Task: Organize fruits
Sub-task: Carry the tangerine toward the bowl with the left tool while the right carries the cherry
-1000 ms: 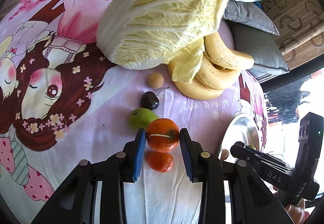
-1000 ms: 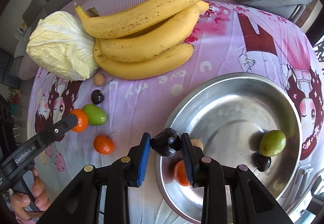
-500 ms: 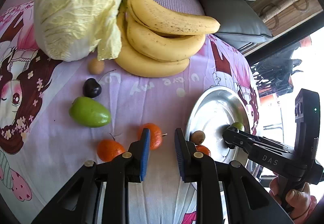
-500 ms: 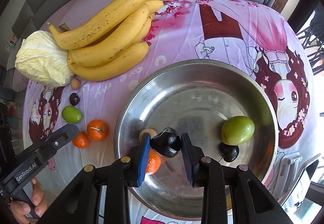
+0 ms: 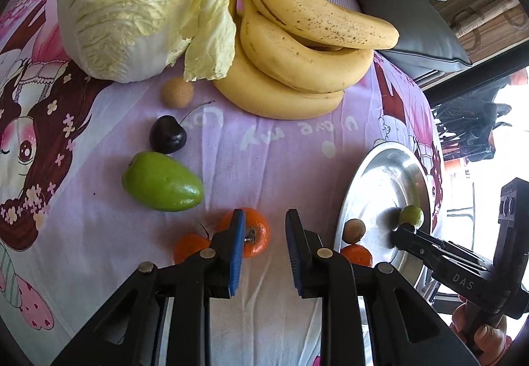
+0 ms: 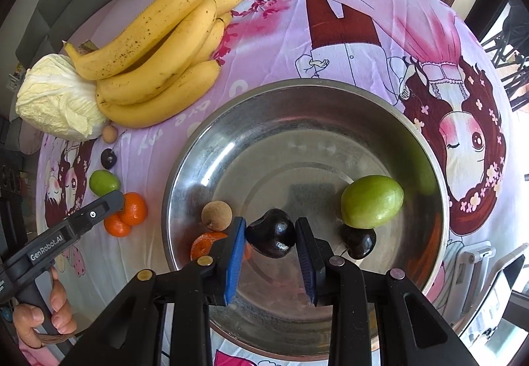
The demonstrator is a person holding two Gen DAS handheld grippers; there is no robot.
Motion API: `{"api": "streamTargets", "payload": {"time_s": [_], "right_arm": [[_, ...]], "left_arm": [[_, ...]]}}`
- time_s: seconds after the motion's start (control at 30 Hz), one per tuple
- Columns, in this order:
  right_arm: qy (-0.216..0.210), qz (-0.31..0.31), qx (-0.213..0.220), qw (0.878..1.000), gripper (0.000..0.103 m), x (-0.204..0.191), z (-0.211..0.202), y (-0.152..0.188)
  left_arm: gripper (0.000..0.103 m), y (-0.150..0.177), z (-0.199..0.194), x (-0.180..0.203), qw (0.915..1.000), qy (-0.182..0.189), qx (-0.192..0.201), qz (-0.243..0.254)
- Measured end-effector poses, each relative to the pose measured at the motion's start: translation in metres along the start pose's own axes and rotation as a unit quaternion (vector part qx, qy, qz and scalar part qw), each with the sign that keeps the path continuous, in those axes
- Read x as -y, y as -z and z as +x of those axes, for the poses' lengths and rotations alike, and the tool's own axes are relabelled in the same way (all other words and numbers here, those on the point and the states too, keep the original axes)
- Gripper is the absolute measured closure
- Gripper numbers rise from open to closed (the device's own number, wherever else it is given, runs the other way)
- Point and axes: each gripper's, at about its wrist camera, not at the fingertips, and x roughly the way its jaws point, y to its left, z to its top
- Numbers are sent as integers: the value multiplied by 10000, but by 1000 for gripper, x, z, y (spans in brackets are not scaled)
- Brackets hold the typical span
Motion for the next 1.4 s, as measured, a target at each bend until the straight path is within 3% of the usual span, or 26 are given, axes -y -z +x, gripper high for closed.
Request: {"api": "streamTargets", "payload": {"time_s": [0.13,0.3,0.5,0.83,1.13,1.4], "right_arm": [[-11,-20,-58,10000,70,-1,5,2],[-16,-38,-82,10000,71,-1,7,4],[-18,6,-96,10000,71,3,10,3],[-54,-38,-102,9999,70,3,10,5],[-63,-24,-72,10000,70,6,9,4],[87,-112,-44,9999,70,11,7,0]], "left_arm": [[77,-1,3,1,9999,-138,12,43],[67,-2,1,-1,9987,-503,62,58],[66,-1,11,3,9990,-402,-124,135],[64,0,27,9,9969,-707,-183,287],[66,1,11,15,9977,-600,40,304],[66,-6,5,63,9965,-254,-21,799]]}}
